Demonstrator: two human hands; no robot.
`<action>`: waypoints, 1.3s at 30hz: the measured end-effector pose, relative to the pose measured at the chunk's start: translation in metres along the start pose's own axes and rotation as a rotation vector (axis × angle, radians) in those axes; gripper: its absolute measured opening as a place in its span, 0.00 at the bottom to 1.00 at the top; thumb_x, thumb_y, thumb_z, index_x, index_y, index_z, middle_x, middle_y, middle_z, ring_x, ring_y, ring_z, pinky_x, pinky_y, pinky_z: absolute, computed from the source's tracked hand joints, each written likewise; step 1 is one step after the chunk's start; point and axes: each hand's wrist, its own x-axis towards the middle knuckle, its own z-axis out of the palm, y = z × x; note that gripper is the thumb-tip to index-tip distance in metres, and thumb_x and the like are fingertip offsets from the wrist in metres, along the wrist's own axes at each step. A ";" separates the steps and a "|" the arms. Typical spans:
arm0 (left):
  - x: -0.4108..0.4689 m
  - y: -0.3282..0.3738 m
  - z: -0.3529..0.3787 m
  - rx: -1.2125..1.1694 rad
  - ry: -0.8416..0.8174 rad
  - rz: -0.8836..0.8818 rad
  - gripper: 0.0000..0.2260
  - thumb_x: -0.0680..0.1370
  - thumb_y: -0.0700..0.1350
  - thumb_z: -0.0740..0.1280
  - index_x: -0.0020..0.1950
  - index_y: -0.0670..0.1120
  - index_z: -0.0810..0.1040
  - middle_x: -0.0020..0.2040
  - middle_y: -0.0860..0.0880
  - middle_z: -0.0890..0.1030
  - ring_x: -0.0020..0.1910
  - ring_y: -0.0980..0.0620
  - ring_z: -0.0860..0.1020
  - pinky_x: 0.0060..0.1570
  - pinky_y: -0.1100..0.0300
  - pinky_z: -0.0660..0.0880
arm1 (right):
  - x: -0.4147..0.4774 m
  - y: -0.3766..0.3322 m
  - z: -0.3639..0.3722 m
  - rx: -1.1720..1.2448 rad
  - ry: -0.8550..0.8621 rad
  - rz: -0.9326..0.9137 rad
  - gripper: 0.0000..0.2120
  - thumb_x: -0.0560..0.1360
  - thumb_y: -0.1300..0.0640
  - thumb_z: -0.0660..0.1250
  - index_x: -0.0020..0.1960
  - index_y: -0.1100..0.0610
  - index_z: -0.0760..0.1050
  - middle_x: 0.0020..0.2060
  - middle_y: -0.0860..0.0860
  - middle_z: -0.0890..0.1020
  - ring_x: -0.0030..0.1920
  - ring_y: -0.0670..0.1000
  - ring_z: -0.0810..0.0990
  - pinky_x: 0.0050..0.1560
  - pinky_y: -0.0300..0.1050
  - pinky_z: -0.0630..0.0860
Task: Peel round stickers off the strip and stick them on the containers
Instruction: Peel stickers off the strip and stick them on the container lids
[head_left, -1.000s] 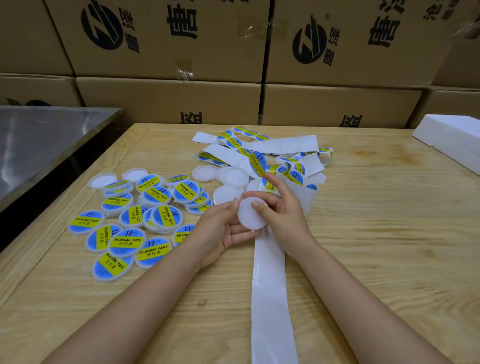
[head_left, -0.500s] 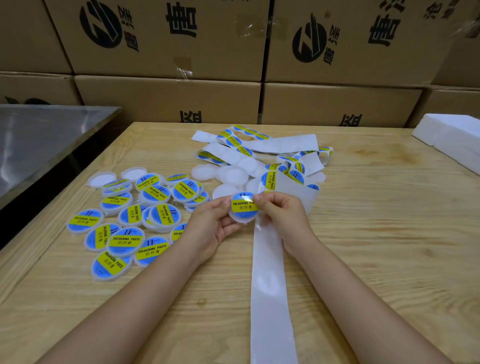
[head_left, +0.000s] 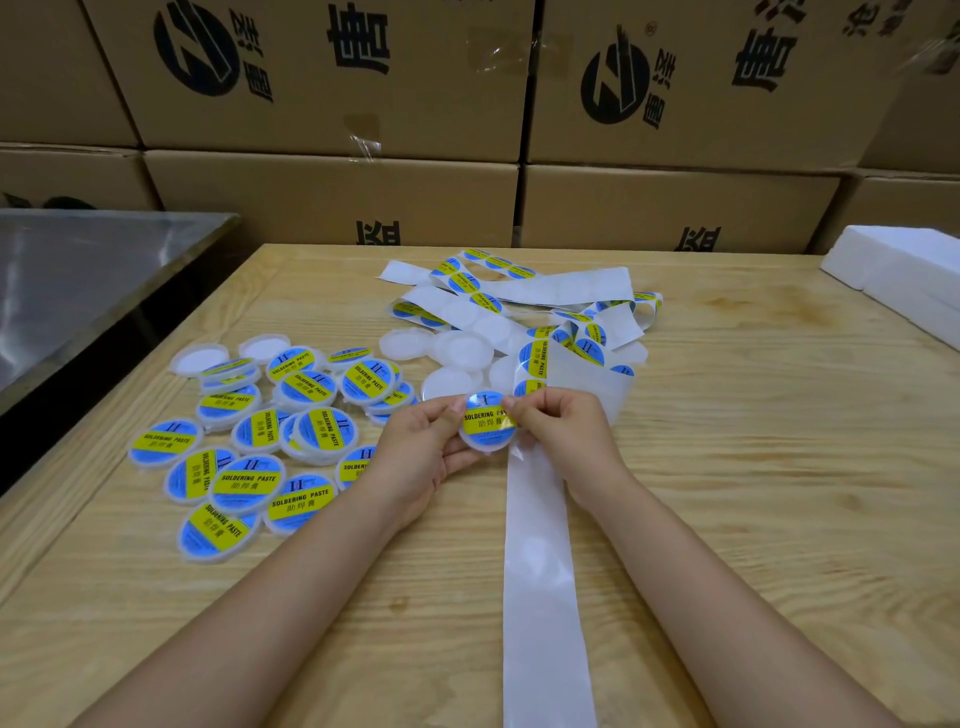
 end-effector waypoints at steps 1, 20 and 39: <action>0.000 0.000 0.000 0.004 0.002 0.000 0.10 0.81 0.40 0.57 0.50 0.43 0.78 0.41 0.45 0.85 0.41 0.49 0.84 0.39 0.60 0.81 | 0.000 0.000 0.000 -0.012 -0.001 -0.003 0.12 0.72 0.57 0.71 0.32 0.59 0.77 0.27 0.47 0.79 0.34 0.45 0.76 0.38 0.36 0.72; -0.004 0.006 0.008 -0.043 0.151 -0.014 0.10 0.80 0.36 0.58 0.43 0.39 0.76 0.33 0.46 0.83 0.32 0.52 0.83 0.31 0.63 0.79 | -0.021 -0.006 0.013 -0.652 0.188 -0.502 0.06 0.72 0.57 0.71 0.45 0.60 0.82 0.39 0.55 0.84 0.42 0.55 0.80 0.45 0.44 0.71; -0.009 0.000 0.016 -0.075 -0.078 -0.033 0.12 0.81 0.38 0.55 0.51 0.40 0.78 0.44 0.44 0.85 0.43 0.50 0.84 0.42 0.59 0.80 | -0.016 -0.003 0.016 -0.390 0.340 -0.245 0.11 0.73 0.53 0.70 0.39 0.60 0.75 0.35 0.51 0.78 0.38 0.51 0.76 0.42 0.45 0.72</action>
